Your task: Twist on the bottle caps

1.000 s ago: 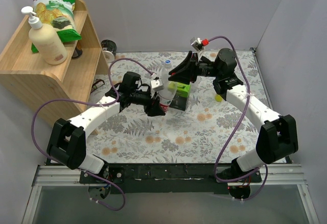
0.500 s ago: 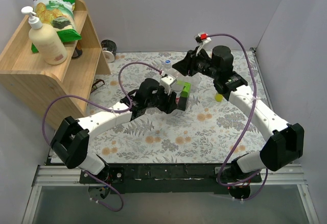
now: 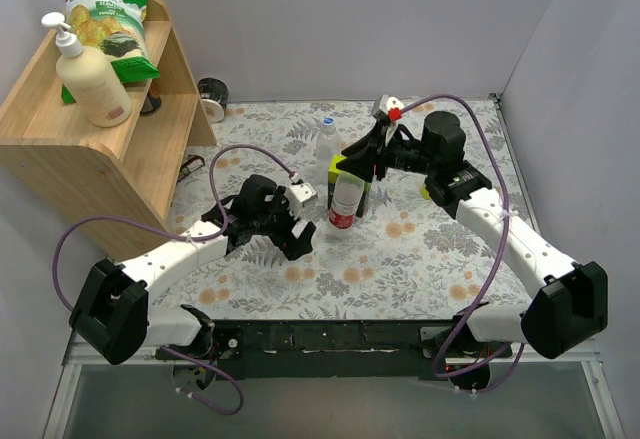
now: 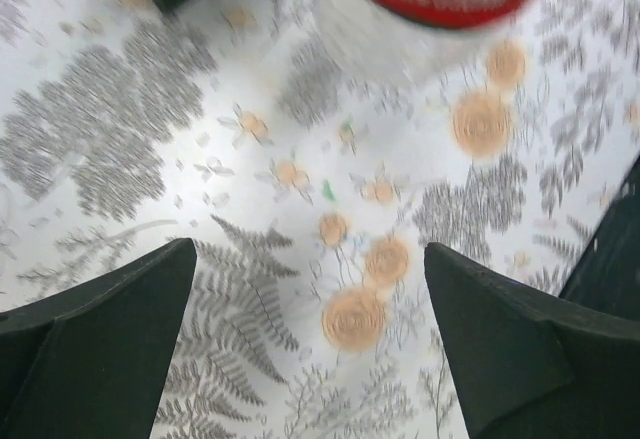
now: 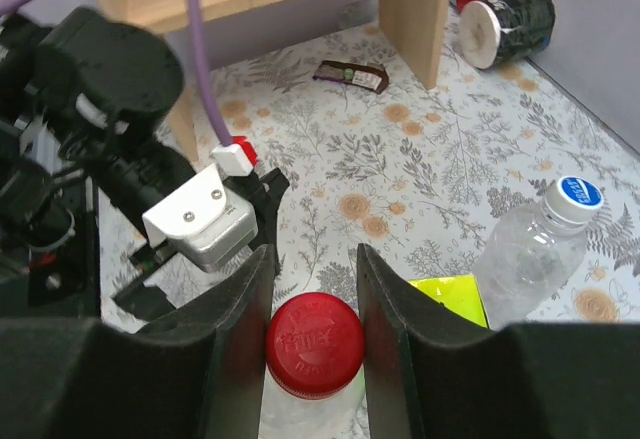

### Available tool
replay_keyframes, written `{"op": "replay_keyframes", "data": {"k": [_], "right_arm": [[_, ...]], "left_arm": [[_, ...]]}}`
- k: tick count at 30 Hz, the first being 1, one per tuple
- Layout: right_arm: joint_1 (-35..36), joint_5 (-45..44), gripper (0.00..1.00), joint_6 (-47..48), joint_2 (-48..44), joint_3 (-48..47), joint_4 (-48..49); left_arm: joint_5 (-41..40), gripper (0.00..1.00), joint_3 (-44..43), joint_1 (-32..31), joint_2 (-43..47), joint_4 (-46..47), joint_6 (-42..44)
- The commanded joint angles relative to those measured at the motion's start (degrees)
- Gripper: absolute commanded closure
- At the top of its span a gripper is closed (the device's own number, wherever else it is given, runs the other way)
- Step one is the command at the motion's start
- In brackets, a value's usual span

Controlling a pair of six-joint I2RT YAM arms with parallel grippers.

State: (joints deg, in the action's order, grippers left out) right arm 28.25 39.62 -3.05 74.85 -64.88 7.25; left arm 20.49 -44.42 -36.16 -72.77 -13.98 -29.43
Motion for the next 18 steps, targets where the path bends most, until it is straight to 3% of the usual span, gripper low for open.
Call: {"op": "replay_keyframes", "data": {"k": [1,18], "right_arm": [[0.31,8.89,0.99,11.01,-2.43,4.24,7.70],[2.25,12.94,0.99,24.40,-0.67,7.66,1.37]], "left_arm": [[9.92,0.02,1.53,1.09,1.41,-9.75,11.57],[6.76,0.02,2.50,1.18,-4.31,-9.40,15.10]]}}
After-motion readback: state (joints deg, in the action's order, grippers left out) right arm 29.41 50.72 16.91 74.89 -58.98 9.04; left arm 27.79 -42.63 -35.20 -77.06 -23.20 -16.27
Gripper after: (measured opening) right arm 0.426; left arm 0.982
